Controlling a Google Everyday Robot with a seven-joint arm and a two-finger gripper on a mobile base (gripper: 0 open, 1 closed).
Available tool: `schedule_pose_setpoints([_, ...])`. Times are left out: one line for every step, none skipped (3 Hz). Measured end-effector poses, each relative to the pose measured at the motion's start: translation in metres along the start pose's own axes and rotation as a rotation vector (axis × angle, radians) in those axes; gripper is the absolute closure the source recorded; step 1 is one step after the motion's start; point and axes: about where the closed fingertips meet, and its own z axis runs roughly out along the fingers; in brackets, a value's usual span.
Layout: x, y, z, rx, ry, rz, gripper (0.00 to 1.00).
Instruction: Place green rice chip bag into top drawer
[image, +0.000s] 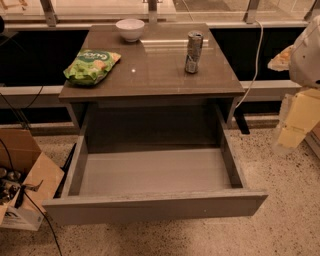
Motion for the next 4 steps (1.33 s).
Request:
schedule_pose_setpoints([-0.002, -0.001, -0.001, 0.008, -0.002, 0.004, 0.0])
schedule_pose_setpoints([-0.029, -0.011, 0.001, 0.035, -0.071, 0.031, 0.0])
schedule_pose_setpoints([-0.072, -0.029, 0.007, 0.056, -0.214, 0.071, 0.0])
schedule_pose_setpoints([-0.128, -0.05, 0.02, 0.048, -0.406, 0.109, 0.0])
